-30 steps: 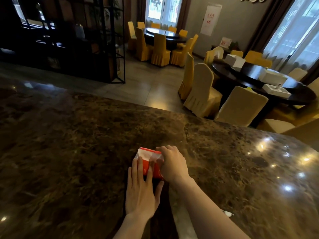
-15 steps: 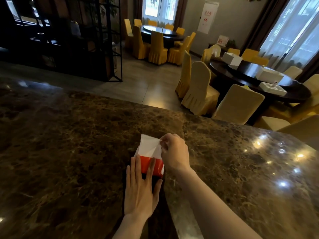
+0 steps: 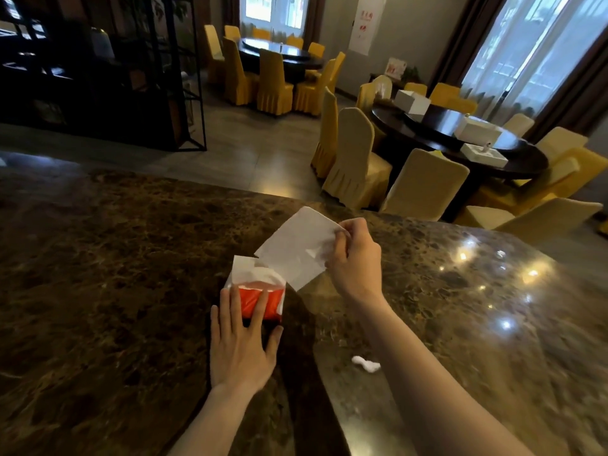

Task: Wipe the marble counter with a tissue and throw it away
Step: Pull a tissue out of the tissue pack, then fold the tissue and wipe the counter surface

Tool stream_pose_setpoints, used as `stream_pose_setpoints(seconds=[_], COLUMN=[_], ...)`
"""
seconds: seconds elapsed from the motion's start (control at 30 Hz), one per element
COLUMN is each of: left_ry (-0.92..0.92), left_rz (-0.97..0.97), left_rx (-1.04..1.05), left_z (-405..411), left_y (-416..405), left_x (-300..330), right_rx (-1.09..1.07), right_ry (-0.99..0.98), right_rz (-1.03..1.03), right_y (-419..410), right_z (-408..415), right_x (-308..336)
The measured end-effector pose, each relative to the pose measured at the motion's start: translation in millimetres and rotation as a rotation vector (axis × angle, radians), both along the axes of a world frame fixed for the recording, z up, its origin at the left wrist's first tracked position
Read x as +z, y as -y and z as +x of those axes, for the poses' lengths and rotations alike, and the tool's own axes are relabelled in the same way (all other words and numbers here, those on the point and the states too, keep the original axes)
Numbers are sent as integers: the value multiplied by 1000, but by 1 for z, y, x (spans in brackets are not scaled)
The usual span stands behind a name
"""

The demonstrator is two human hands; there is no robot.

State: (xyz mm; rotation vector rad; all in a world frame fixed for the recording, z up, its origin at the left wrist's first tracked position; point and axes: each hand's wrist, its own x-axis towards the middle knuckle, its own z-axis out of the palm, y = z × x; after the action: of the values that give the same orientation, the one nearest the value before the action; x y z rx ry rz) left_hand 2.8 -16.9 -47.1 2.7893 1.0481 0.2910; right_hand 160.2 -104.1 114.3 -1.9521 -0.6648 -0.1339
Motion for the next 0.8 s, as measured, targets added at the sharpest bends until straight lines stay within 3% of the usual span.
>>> stream_pose_setpoints(seconds=[0.17, 0.27, 0.4, 0.53, 0.7, 0.8], left_ry=[-102, -5, 191, 33, -42, -50], left_rz=[11, 5, 1, -89, -125, -122], left_rx=[28, 34, -182, -345, -286, -272], left_z=[10, 13, 20, 33, 36, 38], left_y=[-3, 9, 45, 70, 68, 68], left_x=[14, 25, 21, 5, -8, -8], right_rx=[-116, -237, -301, -167, 114, 44], right_ry=[-11, -21, 163, 284, 65, -26], right_rz=[-21, -19, -135, -357, -549, -502], right_y=[64, 104, 149, 176, 177, 175], right_z=[16, 21, 10, -13, -39, -38], right_x=[-9, -19, -36, -60, -92, -99])
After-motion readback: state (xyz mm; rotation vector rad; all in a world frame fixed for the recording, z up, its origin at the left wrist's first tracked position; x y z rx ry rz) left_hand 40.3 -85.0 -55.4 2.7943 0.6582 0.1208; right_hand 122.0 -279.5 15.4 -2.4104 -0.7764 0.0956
